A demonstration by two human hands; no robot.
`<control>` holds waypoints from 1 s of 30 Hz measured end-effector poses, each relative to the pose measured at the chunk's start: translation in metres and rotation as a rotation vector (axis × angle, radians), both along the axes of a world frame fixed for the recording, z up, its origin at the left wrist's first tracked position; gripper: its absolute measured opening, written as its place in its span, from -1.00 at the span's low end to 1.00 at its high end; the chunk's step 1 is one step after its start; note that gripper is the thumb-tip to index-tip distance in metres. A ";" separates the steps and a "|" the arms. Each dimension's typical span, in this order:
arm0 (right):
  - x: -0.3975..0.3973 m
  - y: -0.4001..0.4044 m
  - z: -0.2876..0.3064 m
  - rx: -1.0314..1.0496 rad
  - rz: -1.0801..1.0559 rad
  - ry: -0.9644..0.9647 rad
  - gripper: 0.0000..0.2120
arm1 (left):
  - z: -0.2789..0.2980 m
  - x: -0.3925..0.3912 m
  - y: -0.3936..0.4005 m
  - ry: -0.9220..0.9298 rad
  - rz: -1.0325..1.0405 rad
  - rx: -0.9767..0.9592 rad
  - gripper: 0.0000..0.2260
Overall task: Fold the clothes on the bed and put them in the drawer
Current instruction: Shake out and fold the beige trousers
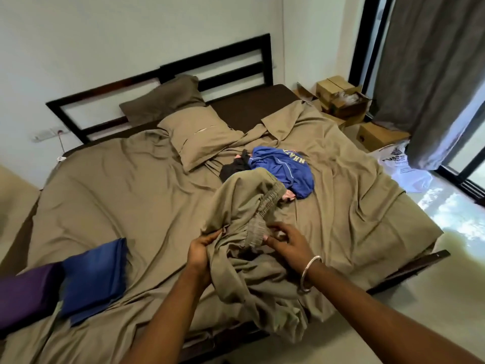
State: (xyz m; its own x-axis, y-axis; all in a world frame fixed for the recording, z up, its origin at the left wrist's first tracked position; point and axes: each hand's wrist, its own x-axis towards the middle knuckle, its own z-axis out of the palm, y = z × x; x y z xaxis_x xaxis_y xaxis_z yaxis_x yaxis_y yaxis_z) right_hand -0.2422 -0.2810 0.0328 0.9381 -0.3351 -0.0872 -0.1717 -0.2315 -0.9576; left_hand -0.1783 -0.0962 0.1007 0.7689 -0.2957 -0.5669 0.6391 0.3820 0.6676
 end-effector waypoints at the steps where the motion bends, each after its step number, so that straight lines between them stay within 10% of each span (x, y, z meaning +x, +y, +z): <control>1: 0.003 0.005 0.001 0.203 0.007 0.020 -0.73 | -0.001 0.000 0.004 0.012 -0.013 0.002 -0.60; 6: 0.021 0.031 0.024 0.815 -0.062 0.141 -0.73 | -0.003 0.012 0.028 -0.068 -0.094 0.204 -0.79; 10: 0.037 0.057 0.038 0.305 -0.041 -0.082 -0.72 | 0.000 0.028 0.044 -0.465 -0.343 0.668 -0.61; 13: 0.048 0.089 0.055 0.174 0.091 -0.192 -0.80 | -0.001 0.038 0.056 -0.573 -0.400 0.469 -0.17; 20: 0.071 0.155 0.077 -0.140 0.340 -0.242 -0.75 | 0.001 0.057 0.100 -0.186 -0.406 0.239 -0.64; 30: 0.088 0.176 0.058 -0.328 0.308 -0.280 -0.61 | 0.008 0.087 0.127 -0.570 -0.451 0.394 -0.59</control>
State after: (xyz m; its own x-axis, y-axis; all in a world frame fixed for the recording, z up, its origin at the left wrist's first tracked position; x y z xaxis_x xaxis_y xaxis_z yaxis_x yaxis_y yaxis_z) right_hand -0.1541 -0.1046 0.0908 0.9698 -0.0081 0.2437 0.2031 -0.5257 -0.8261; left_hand -0.0913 0.0311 0.1086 0.8250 -0.5055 -0.2526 0.1982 -0.1599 0.9670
